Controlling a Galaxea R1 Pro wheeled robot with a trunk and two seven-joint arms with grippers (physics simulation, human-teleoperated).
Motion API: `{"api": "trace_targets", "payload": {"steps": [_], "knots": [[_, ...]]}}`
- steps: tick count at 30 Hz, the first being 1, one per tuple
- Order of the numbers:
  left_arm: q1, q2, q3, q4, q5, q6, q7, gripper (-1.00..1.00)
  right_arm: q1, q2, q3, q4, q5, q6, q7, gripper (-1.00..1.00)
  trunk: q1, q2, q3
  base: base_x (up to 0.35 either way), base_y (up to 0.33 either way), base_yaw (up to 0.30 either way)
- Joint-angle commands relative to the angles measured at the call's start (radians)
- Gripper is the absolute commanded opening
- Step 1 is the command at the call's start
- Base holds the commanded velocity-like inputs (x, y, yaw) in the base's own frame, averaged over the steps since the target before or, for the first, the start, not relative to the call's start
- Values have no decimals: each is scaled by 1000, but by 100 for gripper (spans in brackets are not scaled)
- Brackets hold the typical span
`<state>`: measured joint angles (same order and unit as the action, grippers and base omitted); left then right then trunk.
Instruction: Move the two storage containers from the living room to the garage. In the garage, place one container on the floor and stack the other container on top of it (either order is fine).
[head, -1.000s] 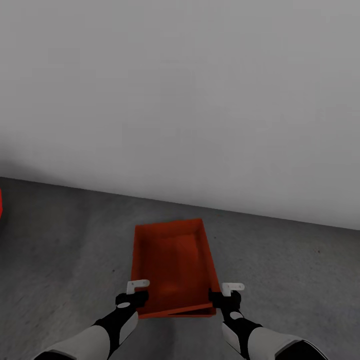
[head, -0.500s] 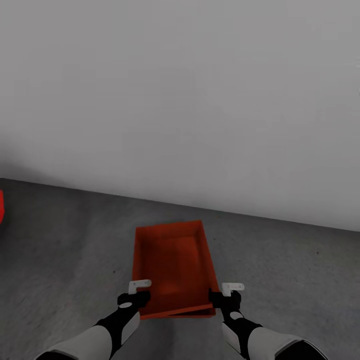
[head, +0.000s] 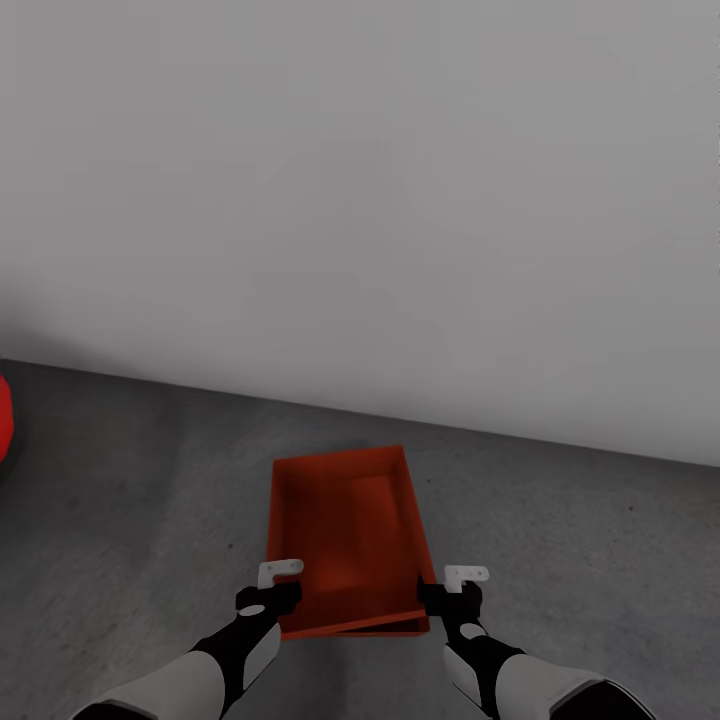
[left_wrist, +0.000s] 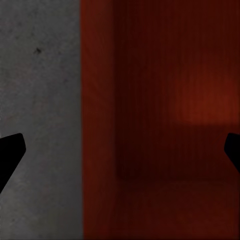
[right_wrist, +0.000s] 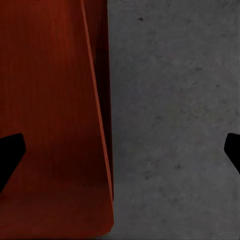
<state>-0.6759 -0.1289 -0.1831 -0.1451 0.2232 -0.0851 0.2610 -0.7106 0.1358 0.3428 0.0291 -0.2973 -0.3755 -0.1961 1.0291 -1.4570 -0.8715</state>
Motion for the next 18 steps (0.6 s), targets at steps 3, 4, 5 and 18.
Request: {"api": "trace_targets", "payload": {"steps": [3,4,5,18], "knots": [[-1,0,-9,1,10,-4,4,100,-1,1,8,3,-8,-6,-2,100,-12,21,9,0,0,0],[-1,0,-9,1,10,-4,4,100,-1,1,8,3,-8,-6,-2,100,-15,28,12,0,0,0],[-1,0,-9,1,10,-4,4,100,-1,1,8,3,-9,-6,-2,100,-19,35,15,0,0,0],[-1,0,-9,2,10,-5,4,100,-1,1,8,3,-9,-6,-2,100,-69,126,56,0,0,0]]}}
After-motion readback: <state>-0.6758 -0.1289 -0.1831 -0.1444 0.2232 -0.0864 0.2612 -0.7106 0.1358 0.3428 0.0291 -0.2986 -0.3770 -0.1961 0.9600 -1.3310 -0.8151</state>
